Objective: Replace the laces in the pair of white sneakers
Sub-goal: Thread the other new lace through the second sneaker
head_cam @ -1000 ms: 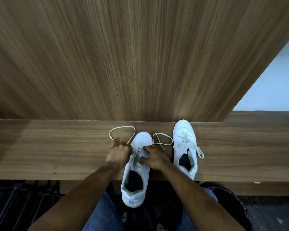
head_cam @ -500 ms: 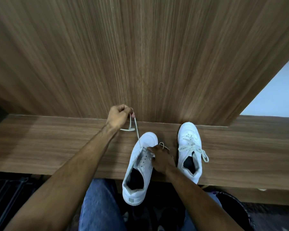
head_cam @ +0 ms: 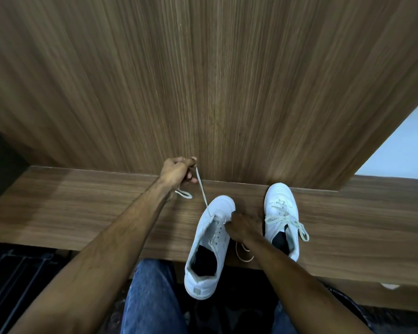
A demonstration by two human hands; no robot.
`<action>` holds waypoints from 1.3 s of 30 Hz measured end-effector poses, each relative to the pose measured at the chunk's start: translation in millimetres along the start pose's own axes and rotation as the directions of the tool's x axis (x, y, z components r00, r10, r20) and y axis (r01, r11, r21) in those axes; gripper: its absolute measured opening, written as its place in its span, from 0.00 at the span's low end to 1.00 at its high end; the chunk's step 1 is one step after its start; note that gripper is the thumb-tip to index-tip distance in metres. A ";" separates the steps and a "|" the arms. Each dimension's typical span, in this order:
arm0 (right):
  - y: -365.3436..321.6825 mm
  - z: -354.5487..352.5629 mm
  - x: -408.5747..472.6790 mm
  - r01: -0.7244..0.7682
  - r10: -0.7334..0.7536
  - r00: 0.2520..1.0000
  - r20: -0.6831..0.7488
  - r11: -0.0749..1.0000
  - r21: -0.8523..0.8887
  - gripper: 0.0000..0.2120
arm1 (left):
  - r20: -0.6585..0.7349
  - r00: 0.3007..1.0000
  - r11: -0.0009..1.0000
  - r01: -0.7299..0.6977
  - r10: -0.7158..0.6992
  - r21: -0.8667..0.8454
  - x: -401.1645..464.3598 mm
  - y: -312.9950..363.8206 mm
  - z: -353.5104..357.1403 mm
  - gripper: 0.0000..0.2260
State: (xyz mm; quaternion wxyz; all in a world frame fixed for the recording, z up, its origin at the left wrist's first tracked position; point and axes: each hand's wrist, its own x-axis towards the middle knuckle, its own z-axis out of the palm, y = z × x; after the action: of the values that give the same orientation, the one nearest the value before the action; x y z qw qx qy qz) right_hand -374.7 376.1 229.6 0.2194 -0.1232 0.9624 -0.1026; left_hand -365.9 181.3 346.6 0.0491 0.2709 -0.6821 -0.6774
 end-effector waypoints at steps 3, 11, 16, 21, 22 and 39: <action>-1.4 -9.7 6.0 -0.096 0.056 0.994 0.094 0.868 0.487 0.08 | 0.016 1.000 1.000 0.000 0.001 -0.023 -4.0 0.5 -0.1 0.10; -22.4 -119.2 -11.5 0.044 -0.051 0.998 -0.025 0.406 0.913 0.09 | 0.101 0.995 1.000 0.013 -0.015 0.018 -16.1 26.4 5.5 0.08; -46.5 -186.8 -30.7 0.326 -0.163 0.944 -0.287 0.333 0.885 0.08 | 0.154 0.971 0.979 -0.194 0.183 0.058 -28.1 73.9 22.0 0.08; -63.1 -212.1 -45.3 0.489 -0.215 0.872 -0.440 0.329 0.808 0.05 | 0.186 0.898 0.900 -0.423 0.400 0.104 -36.2 112.2 37.4 0.09; -64.2 -214.2 -48.0 0.504 -0.210 0.863 -0.459 0.329 0.798 0.05 | 0.209 0.881 0.886 -0.452 0.424 0.107 -36.7 116.1 38.8 0.11; -55.9 -193.4 -55.2 0.471 -0.033 0.882 -0.470 0.057 0.880 0.07 | 0.011 0.805 0.568 -0.429 0.593 0.702 -18.6 45.8 21.1 0.12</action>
State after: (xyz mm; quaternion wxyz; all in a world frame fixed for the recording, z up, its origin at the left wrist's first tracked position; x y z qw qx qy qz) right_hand -402.4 366.4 436.3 0.0600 -0.0961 0.6277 -0.7702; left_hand -373.2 205.3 394.2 0.2195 0.1343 -0.9176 -0.3028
